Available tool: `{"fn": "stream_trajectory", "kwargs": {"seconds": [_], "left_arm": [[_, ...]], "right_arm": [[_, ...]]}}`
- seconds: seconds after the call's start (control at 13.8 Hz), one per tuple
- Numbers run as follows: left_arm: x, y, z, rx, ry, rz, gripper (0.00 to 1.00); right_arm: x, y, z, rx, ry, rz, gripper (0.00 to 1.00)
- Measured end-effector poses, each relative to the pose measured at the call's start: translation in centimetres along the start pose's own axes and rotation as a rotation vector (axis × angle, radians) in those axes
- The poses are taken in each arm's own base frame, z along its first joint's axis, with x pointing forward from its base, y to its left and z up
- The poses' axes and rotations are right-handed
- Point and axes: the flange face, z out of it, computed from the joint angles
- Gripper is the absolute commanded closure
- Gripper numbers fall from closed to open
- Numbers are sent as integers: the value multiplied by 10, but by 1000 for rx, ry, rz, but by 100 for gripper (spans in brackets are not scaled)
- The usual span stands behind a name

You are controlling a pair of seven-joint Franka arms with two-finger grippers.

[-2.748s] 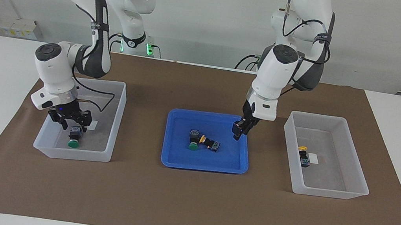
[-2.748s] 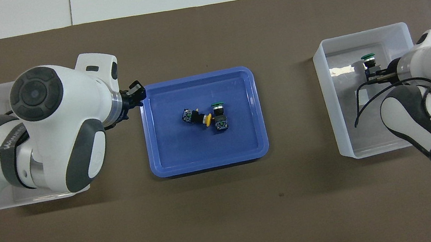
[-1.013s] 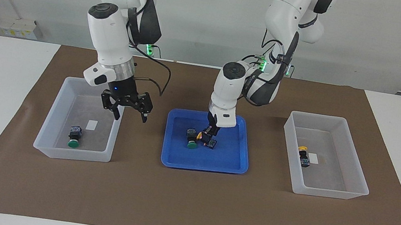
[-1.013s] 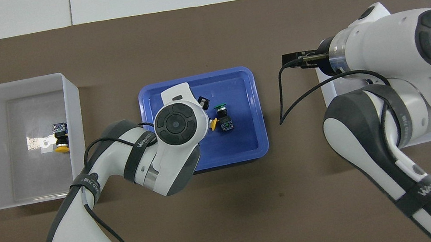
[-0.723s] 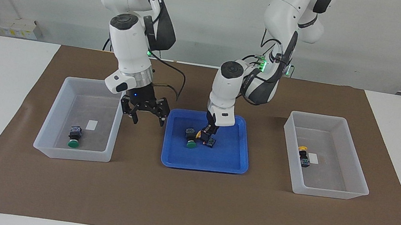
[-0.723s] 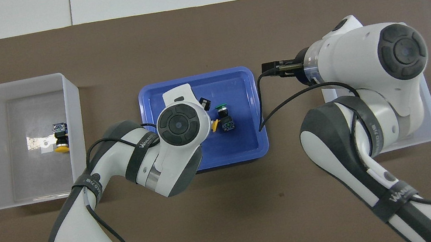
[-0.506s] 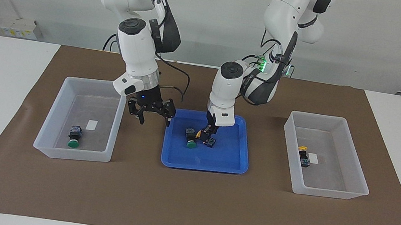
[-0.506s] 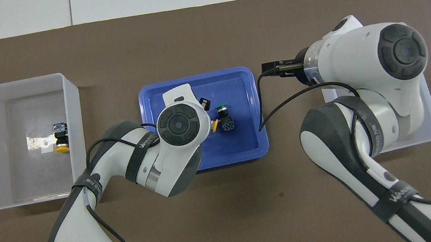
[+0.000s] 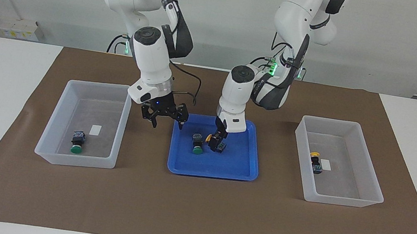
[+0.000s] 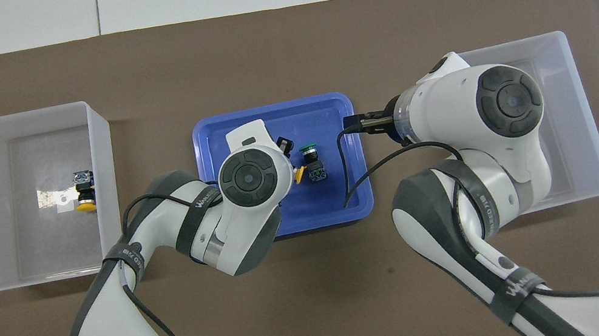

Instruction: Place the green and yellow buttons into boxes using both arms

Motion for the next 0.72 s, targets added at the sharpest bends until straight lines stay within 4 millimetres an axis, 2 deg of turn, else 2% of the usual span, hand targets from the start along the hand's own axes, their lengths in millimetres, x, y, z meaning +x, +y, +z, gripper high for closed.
{"fn": "stream_trajectory", "kwargs": {"seconds": [0.22, 0.29, 0.58, 0.72], "left_arm": [[1, 2, -1, -21, -1, -13, 16], [2, 3, 0, -25, -2, -15, 20], [2, 1, 9, -32, -4, -17, 21], [2, -3, 14, -27, -4, -16, 30]], "right_arm": [[-5, 1, 6, -6, -14, -2, 0], [-10, -4, 10, -6, -19, -12, 0], [-24, -28, 33, 20, 6, -54, 0], [-26, -30, 38, 20, 3, -58, 0]]}}
